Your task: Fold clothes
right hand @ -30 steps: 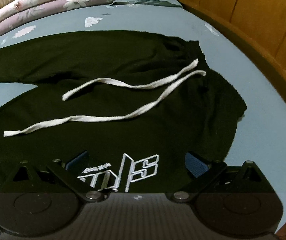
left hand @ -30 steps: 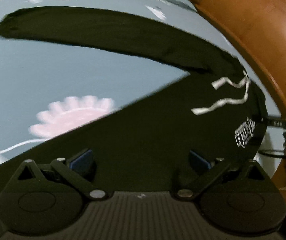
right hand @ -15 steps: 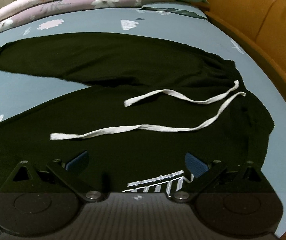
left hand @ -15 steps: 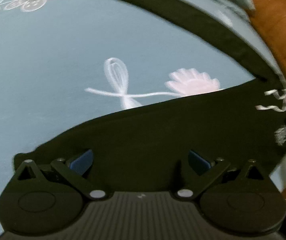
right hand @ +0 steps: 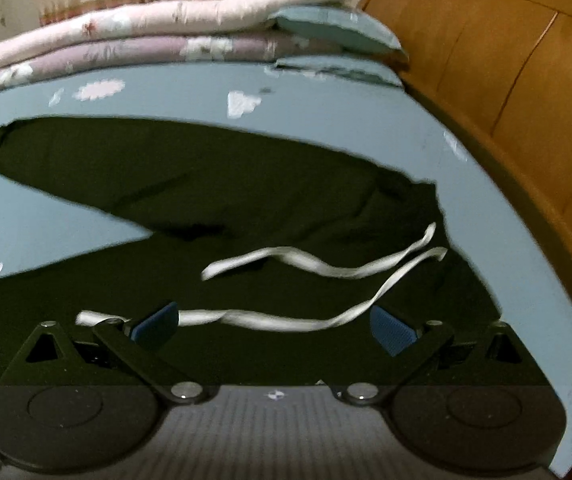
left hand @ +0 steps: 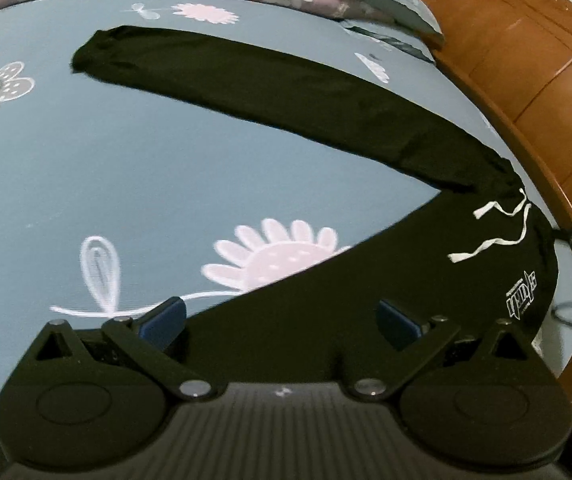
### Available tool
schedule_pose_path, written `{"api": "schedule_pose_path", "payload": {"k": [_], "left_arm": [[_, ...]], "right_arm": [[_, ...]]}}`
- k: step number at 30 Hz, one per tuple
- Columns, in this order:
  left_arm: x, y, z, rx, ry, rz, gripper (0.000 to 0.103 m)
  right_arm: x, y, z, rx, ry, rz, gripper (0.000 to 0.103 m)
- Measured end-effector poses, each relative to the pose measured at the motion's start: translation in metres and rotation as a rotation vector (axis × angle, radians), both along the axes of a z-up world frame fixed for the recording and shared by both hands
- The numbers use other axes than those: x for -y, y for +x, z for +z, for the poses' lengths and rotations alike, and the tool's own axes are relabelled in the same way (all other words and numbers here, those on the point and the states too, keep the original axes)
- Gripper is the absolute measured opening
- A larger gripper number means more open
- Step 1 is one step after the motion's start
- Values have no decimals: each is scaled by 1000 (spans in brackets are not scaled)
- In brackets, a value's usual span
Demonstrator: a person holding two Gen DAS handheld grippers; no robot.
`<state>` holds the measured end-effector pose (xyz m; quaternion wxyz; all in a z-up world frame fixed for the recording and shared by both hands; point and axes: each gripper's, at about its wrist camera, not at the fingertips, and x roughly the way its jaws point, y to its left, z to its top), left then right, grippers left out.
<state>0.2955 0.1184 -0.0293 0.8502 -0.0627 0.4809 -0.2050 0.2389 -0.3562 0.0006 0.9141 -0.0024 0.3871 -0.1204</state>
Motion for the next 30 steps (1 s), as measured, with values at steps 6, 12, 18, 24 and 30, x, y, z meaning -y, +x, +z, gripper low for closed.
{"api": "schedule_pose_path", "payload": {"k": [6, 12, 18, 24, 30], "left_arm": [[43, -6, 5, 8, 73, -58, 98], [91, 0, 14, 15, 126, -100, 96], [134, 15, 20, -5, 190, -150, 93], [171, 38, 28, 3, 215, -226, 79], [204, 56, 38, 39, 205, -285, 77]], "right_arm": [[76, 21, 14, 70, 19, 30, 102], [137, 47, 6, 87, 34, 78, 89], [186, 84, -19, 31, 59, 119, 63], [221, 122, -23, 10, 40, 169, 53], [230, 177, -20, -11, 8, 283, 46]]}}
